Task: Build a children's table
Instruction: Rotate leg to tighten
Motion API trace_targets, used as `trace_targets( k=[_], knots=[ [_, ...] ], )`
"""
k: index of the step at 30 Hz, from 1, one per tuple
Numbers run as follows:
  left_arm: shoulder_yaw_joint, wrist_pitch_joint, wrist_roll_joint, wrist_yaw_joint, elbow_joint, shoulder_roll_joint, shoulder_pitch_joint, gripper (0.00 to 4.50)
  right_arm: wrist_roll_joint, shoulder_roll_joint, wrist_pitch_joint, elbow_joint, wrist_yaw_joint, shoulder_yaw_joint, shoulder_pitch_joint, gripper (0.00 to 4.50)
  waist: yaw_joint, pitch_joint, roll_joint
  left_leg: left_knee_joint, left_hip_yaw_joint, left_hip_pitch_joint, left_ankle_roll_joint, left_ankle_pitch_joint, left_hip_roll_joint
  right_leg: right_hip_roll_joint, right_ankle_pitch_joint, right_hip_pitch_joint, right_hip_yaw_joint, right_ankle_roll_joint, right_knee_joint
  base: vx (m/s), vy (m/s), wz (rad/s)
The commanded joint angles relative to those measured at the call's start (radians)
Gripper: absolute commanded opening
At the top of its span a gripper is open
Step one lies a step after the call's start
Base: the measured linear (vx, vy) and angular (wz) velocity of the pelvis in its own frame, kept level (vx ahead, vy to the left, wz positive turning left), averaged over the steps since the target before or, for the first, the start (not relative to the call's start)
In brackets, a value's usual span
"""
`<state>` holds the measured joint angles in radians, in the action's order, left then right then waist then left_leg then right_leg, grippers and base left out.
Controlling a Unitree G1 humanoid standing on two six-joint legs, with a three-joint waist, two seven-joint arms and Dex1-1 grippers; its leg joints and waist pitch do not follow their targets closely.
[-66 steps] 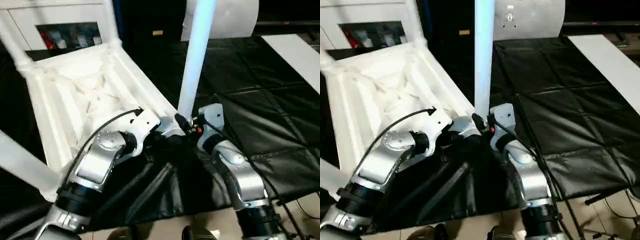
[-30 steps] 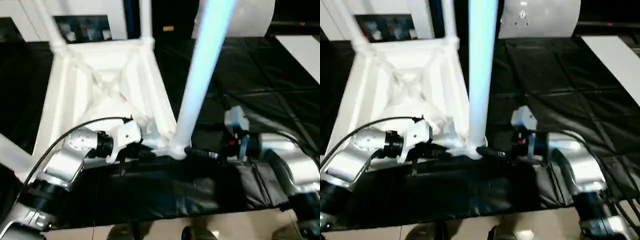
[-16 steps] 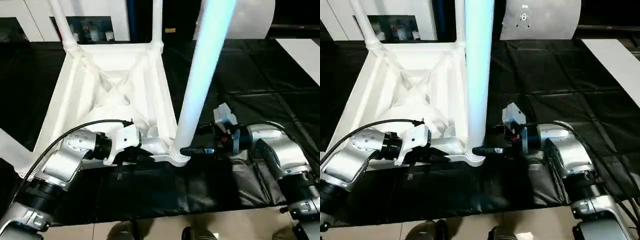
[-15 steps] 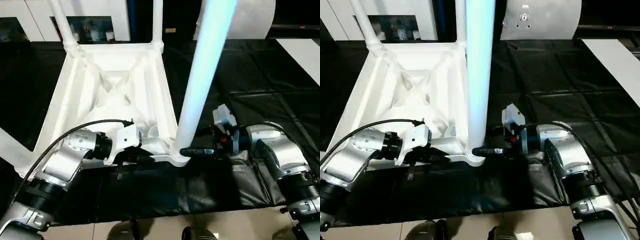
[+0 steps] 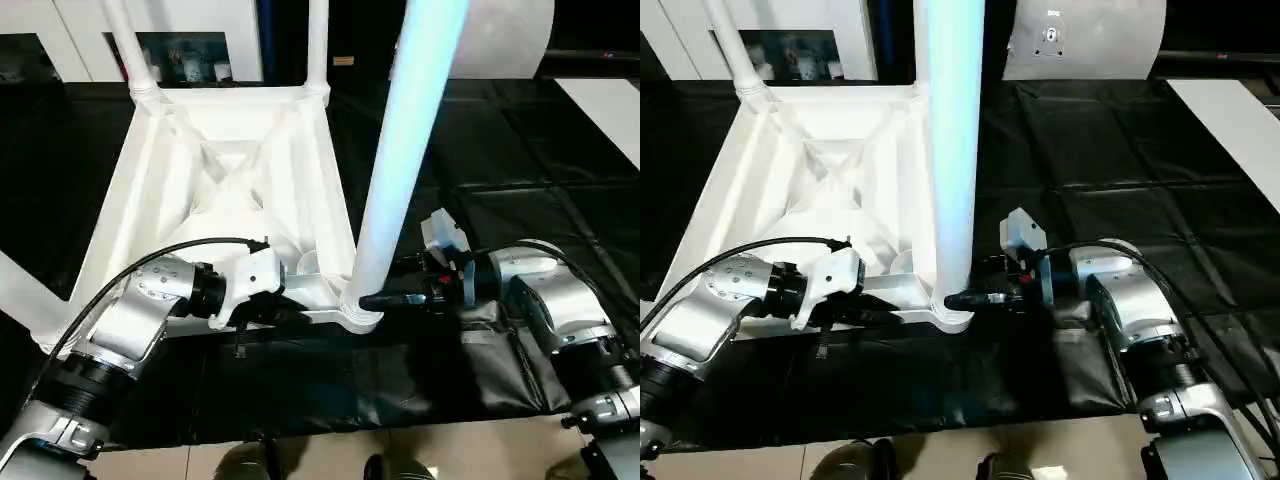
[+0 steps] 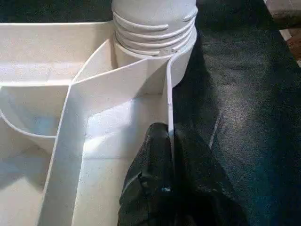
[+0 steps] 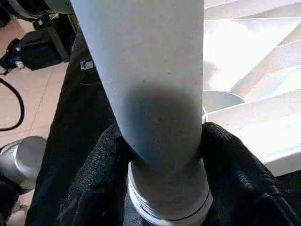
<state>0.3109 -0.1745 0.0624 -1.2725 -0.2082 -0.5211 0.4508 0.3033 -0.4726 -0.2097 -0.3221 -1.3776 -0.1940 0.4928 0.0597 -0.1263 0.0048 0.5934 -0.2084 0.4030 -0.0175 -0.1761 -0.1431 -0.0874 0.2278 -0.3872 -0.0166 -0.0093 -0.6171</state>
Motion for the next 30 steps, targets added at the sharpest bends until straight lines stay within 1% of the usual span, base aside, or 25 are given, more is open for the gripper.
trace_targets(
  k=[1, 3, 4, 5, 7, 8, 9, 10, 11, 12, 13, 14, 15, 16, 17, 18, 19, 21, 22, 23, 24, 25, 27, 28, 30],
  knots=[
    [0.014, -0.052, -0.002, 0.057, -0.021, 0.040, -0.004, 0.00, 0.017, 0.012, -0.056, 0.076, 0.030, -0.023, -0.065, 1.95, -0.006, 0.067, -0.004, -0.076, 0.036, -0.040, -0.095, -0.110, -0.095, -0.068, 0.022, 0.022, 0.035, -0.305, 0.055, 0.000, 0.000, 0.00],
    [0.002, -0.073, 0.002, 0.088, -0.024, 0.059, 0.002, 0.00, 0.002, 0.027, -0.083, 0.101, 0.091, -0.019, -0.091, 1.95, -0.006, 0.067, -0.008, -0.078, 0.036, -0.042, -0.089, -0.120, -0.094, -0.067, 0.029, 0.021, 0.034, -0.302, 0.058, 0.000, 0.000, 0.00],
    [0.002, -0.073, 0.002, 0.088, -0.024, 0.059, 0.002, 0.00, 0.002, 0.027, -0.083, 0.101, 0.091, -0.019, -0.091, 1.95, -0.006, 0.064, -0.009, -0.081, 0.037, -0.041, -0.079, -0.144, -0.093, -0.068, 0.066, 0.019, 0.035, -0.295, 0.063, 0.000, 0.000, 0.00],
    [-0.007, -0.100, 0.002, 0.124, -0.020, 0.079, 0.008, 0.00, -0.025, 0.049, -0.105, 0.131, 0.168, -0.023, -0.121, 1.95, -0.011, 0.060, -0.007, -0.086, 0.041, -0.038, -0.063, -0.186, -0.091, -0.072, 0.134, 0.020, 0.036, -0.285, 0.070, 0.000, 0.000, 0.00],
    [-0.013, -0.140, 0.004, 0.163, -0.009, 0.107, 0.013, 0.00, -0.062, 0.090, -0.147, 0.167, 0.278, -0.029, -0.155, 1.95, -0.014, 0.052, -0.008, -0.095, 0.042, -0.044, -0.024, -0.247, -0.094, -0.072, 0.229, 0.012, 0.040, -0.256, 0.082, 0.000, 0.000, 0.00],
    [-0.014, -0.147, 0.005, 0.169, -0.006, 0.112, 0.013, 0.00, -0.069, 0.099, -0.156, 0.174, 0.300, -0.030, -0.161, 1.95, -0.020, 0.045, -0.004, -0.105, 0.048, -0.040, 0.013, -0.311, -0.092, -0.071, 0.329, 0.012, 0.038, -0.229, 0.088, 0.000, 0.000, 0.00],
    [-0.019, -0.172, 0.002, 0.208, -0.002, 0.140, 0.017, 0.00, -0.083, 0.148, -0.193, 0.190, 0.387, -0.026, -0.176, 1.94, -0.024, 0.043, -0.004, -0.106, 0.052, -0.043, 0.032, -0.355, -0.090, -0.074, 0.391, 0.009, 0.038, -0.214, 0.092, 0.000, 0.000, 0.00],
    [-0.022, -0.194, 0.000, 0.241, 0.000, 0.166, 0.022, 0.00, -0.089, 0.200, -0.231, 0.199, 0.470, -0.016, -0.182, 1.94, -0.029, 0.040, -0.002, -0.107, 0.057, -0.050, 0.065, -0.415, -0.089, -0.077, 0.480, -0.001, 0.043, -0.183, 0.100, -0.071, 0.014, -0.05],
    [-0.022, -0.194, 0.000, 0.241, 0.000, 0.166, 0.022, 0.00, -0.089, 0.200, -0.231, 0.199, 0.470, -0.016, -0.182, 1.94, -0.035, 0.033, -0.007, -0.103, 0.063, -0.062, 0.091, -0.495, -0.084, -0.082, 0.606, -0.017, 0.044, -0.142, 0.119, -0.071, 0.014, -0.05],
    [-0.024, -0.207, -0.004, 0.266, 0.001, 0.184, 0.024, 0.00, -0.091, 0.232, -0.255, 0.203, 0.520, -0.010, -0.183, 1.94, -0.040, 0.030, -0.008, -0.104, 0.071, -0.061, 0.098, -0.521, -0.083, -0.084, 0.657, -0.015, 0.042, -0.119, 0.122, -0.072, 0.017, -0.10],
    [-0.028, -0.222, -0.011, 0.298, 0.002, 0.205, 0.027, 0.00, -0.092, 0.268, -0.282, 0.207, 0.575, -0.002, -0.181, 1.94, -0.045, 0.029, -0.005, -0.111, 0.078, -0.057, 0.113, -0.550, -0.084, -0.083, 0.692, -0.014, 0.040, -0.090, 0.124, -0.053, 0.026, -0.15],
    [-0.034, -0.242, -0.017, 0.337, 0.000, 0.236, 0.035, 0.00, -0.106, 0.315, -0.300, 0.190, 0.656, 0.013, -0.164, 1.94, -0.049, 0.030, 0.004, -0.116, 0.084, -0.062, 0.133, -0.587, -0.083, -0.078, 0.674, -0.018, 0.037, -0.080, 0.123, -0.053, 0.026, -0.15],
    [-0.040, -0.260, -0.020, 0.375, -0.002, 0.267, 0.044, 0.00, -0.116, 0.365, -0.313, 0.168, 0.740, 0.035, -0.148, 1.94, -0.058, 0.031, 0.000, -0.123, 0.090, -0.059, 0.147, -0.625, -0.081, -0.073, 0.651, -0.014, 0.029, -0.071, 0.122, -0.056, 0.035, -0.17],
    [-0.042, -0.265, -0.021, 0.386, -0.003, 0.276, 0.046, 0.00, -0.119, 0.380, -0.317, 0.162, 0.765, 0.042, -0.143, 1.94, -0.065, 0.032, -0.001, -0.126, 0.091, -0.058, 0.152, -0.632, -0.080, -0.070, 0.629, -0.011, 0.028, -0.072, 0.119, -0.054, 0.048, -0.19],
    [-0.046, -0.279, -0.024, 0.414, -0.005, 0.299, 0.054, 0.00, -0.127, 0.415, -0.321, 0.145, 0.824, 0.056, -0.133, 1.94, -0.068, 0.036, 0.002, -0.129, 0.092, -0.061, 0.154, -0.640, -0.079, -0.070, 0.592, -0.013, 0.026, -0.076, 0.121, -0.054, 0.048, -0.19],
    [-0.048, -0.286, -0.025, 0.428, -0.007, 0.311, 0.058, 0.00, -0.132, 0.432, -0.323, 0.136, 0.853, 0.063, -0.127, 1.94, -0.072, 0.039, 0.003, -0.129, 0.090, -0.060, 0.154, -0.635, -0.078, -0.069, 0.564, -0.012, 0.028, -0.082, 0.119, -0.046, 0.054, -0.17],
    [-0.054, -0.306, -0.032, 0.481, -0.012, 0.358, 0.074, 0.00, -0.152, 0.491, -0.315, 0.125, 0.953, 0.074, -0.123, 1.94, -0.078, 0.035, 0.006, -0.136, 0.091, -0.056, 0.156, -0.637, -0.078, -0.067, 0.528, -0.012, 0.025, -0.087, 0.120, -0.038, 0.051, -0.16],
    [-0.053, -0.320, -0.038, 0.525, -0.018, 0.408, 0.091, 0.00, -0.173, 0.552, -0.288, 0.120, 1.051, 0.085, -0.132, 1.94, -0.081, 0.036, 0.006, -0.135, 0.086, -0.065, 0.158, -0.658, -0.076, -0.067, 0.525, -0.023, 0.028, -0.083, 0.128, -0.019, 0.025, -0.08],
    [-0.053, -0.320, -0.038, 0.525, -0.018, 0.408, 0.091, 0.00, -0.173, 0.552, -0.288, 0.120, 1.051, 0.085, -0.132, 1.94, -0.081, 0.035, 0.004, -0.132, 0.085, -0.072, 0.151, -0.670, -0.075, -0.068, 0.533, -0.028, 0.031, -0.076, 0.135, 0.000, 0.000, 0.00],
    [-0.051, -0.324, -0.040, 0.540, -0.019, 0.426, 0.097, 0.00, -0.175, 0.572, -0.276, 0.122, 1.073, 0.087, -0.136, 2.29, -0.081, 0.035, 0.006, -0.134, 0.086, -0.069, 0.141, -0.659, -0.076, -0.070, 0.514, -0.024, 0.033, -0.074, 0.134, 0.000, 0.000, 0.00],
    [-0.048, -0.324, -0.044, 0.549, -0.024, 0.432, 0.101, 0.00, -0.165, 0.586, -0.251, 0.134, 1.077, 0.097, -0.140, 2.29, -0.079, 0.036, 0.011, -0.137, 0.084, -0.069, 0.139, -0.649, -0.076, -0.068, 0.483, -0.025, 0.035, -0.073, 0.134, 0.000, 0.000, 0.00],
    [-0.046, -0.324, -0.047, 0.555, -0.028, 0.435, 0.103, 0.00, -0.156, 0.592, -0.233, 0.146, 1.073, 0.104, -0.143, 2.66, -0.079, 0.038, 0.009, -0.137, 0.081, -0.069, 0.136, -0.642, -0.077, -0.067, 0.461, -0.024, 0.035, -0.074, 0.134, 0.000, 0.000, 0.00],
    [-0.045, -0.317, -0.068, 0.555, -0.034, 0.414, 0.100, 0.00, -0.147, 0.588, -0.216, 0.164, 1.075, 0.135, -0.139, 2.72, -0.072, 0.041, 0.008, -0.137, 0.072, -0.067, 0.114, -0.575, -0.078, -0.069, 0.379, -0.024, 0.044, -0.088, 0.133, 0.000, 0.000, 0.00],
    [-0.048, -0.306, -0.081, 0.542, -0.037, 0.385, 0.093, 0.00, -0.157, 0.548, -0.192, 0.169, 1.036, 0.133, -0.139, 2.72, -0.072, 0.041, 0.005, -0.136, 0.071, -0.065, 0.106, -0.557, -0.078, -0.070, 0.365, -0.022, 0.045, -0.093, 0.132, 0.000, 0.000, 0.00],
    [-0.054, -0.303, -0.086, 0.523, -0.037, 0.355, 0.085, 0.00, -0.178, 0.492, -0.156, 0.175, 0.984, 0.118, -0.143, 3.08, -0.063, 0.047, 0.003, -0.132, 0.063, -0.057, 0.078, -0.457, -0.082, -0.073, 0.285, -0.011, 0.048, -0.108, 0.125, 0.000, 0.000, 0.00]
  ],
)
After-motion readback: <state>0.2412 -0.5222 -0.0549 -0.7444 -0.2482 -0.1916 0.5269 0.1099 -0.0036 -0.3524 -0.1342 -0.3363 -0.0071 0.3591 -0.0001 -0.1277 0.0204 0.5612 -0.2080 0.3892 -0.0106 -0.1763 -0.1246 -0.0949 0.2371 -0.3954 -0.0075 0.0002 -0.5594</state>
